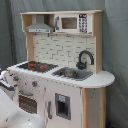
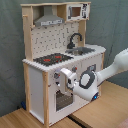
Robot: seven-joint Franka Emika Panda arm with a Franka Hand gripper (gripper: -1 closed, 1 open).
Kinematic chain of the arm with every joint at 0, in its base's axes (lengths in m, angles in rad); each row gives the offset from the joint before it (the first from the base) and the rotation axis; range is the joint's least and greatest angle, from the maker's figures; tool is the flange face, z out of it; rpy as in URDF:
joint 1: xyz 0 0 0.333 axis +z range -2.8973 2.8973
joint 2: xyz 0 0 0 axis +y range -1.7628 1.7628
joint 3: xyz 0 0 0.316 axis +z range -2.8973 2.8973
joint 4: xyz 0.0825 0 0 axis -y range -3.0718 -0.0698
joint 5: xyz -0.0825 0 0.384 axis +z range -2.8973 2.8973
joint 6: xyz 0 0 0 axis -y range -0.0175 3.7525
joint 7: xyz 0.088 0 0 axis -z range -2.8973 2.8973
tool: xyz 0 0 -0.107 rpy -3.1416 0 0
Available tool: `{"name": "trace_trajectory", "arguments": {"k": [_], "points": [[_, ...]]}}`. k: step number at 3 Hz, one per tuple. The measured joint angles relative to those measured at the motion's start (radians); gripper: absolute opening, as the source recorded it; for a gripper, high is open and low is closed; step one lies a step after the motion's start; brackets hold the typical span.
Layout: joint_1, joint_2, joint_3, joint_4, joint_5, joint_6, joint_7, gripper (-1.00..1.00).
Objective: Play with the kitchen
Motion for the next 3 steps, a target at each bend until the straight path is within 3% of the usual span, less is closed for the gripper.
{"name": "trace_trajectory", "arguments": {"k": [2,3], "points": [[-0.006,0.003,-0.01,0.013,0.006,0.028,-0.208,1.0],[-0.006,0.003,-0.011,0.008,0.05,0.03,-0.3,1.0]]}}
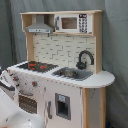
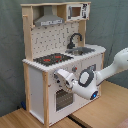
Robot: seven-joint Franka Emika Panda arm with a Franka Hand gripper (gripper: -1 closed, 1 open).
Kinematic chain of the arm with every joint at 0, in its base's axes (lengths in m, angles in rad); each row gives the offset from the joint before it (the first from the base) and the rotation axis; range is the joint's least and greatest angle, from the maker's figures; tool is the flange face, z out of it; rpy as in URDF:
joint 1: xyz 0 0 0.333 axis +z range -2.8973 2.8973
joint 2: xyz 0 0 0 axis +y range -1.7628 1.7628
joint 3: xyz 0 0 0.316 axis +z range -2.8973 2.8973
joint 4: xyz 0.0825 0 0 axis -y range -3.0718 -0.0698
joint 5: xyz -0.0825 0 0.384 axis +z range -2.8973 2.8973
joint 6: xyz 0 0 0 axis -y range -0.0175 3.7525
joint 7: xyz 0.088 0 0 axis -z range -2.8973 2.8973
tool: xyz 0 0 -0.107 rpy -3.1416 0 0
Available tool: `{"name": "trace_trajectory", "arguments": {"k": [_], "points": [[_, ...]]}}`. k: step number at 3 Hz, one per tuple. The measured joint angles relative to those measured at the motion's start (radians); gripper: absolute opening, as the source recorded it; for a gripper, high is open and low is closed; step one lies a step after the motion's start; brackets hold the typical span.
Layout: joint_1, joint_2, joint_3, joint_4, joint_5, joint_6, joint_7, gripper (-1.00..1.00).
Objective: Play with the kitchen
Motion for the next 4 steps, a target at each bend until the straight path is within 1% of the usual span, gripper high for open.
{"name": "trace_trajectory", "arguments": {"k": [1,2,3,4], "points": [[0.0,0.001,-0.004,0.001,0.083,-0.002,-0.056,1.0],[0.0,0.001,-0.004,0.001,0.092,-0.002,-0.056,1.0],[0.0,0.001,-0.004,0.002,0.093,-0.002,-0.056,-1.0],[0.0,0.005,-0.007,0.018,0.113,-0.001,-0.156,-1.0]]}}
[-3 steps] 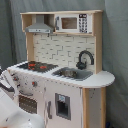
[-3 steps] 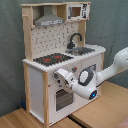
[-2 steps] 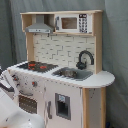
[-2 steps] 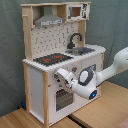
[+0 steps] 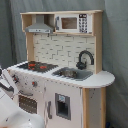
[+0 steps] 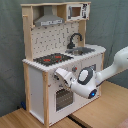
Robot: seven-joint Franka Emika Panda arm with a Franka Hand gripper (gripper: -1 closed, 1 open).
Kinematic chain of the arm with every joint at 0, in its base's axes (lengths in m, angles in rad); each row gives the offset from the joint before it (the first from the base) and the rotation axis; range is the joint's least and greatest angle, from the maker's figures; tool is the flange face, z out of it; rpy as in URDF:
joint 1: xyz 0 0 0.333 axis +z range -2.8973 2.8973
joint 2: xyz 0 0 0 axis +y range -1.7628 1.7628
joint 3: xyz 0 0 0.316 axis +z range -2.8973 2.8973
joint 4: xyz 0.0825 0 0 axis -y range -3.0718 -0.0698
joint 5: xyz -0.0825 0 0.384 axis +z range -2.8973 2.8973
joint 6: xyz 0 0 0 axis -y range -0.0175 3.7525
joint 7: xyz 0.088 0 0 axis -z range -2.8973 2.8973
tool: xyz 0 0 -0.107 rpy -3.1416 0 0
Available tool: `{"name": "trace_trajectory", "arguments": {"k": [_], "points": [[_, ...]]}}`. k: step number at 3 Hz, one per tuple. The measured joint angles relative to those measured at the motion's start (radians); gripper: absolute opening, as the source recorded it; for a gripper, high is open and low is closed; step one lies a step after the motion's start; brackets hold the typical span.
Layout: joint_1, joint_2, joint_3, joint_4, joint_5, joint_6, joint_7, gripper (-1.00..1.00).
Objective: Play with the kitchen
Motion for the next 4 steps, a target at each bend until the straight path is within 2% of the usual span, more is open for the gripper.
{"name": "trace_trajectory", "arguments": {"k": [4], "points": [[0.0,-0.001,0.0,-0.002,0.003,-0.001,-0.466,-1.0]]}}
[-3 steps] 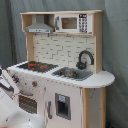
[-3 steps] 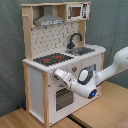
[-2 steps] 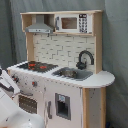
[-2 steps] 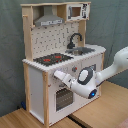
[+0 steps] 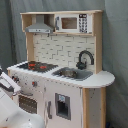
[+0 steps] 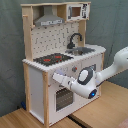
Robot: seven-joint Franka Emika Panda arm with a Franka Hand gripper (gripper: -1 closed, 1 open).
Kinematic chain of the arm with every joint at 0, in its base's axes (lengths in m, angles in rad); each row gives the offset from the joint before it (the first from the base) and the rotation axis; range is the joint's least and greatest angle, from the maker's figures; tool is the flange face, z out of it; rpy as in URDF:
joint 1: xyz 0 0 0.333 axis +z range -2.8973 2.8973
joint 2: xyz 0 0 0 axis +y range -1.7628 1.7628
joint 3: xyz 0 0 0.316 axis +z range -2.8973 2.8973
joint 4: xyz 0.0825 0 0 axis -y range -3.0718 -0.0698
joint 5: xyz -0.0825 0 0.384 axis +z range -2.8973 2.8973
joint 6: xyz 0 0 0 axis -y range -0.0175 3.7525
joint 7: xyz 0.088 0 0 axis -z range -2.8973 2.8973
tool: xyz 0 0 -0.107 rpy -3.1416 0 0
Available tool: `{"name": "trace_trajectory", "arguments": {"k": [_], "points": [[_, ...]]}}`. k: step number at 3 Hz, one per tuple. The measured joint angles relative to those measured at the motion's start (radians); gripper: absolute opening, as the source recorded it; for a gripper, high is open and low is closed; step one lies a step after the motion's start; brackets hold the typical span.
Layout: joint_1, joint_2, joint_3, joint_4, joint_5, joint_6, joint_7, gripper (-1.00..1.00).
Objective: Play with the kitchen
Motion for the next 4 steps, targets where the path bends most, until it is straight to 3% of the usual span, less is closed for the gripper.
{"name": "trace_trajectory", "arguments": {"k": [4], "points": [[0.0,-0.003,0.001,-0.002,0.0,-0.009,-0.441,-1.0]]}}
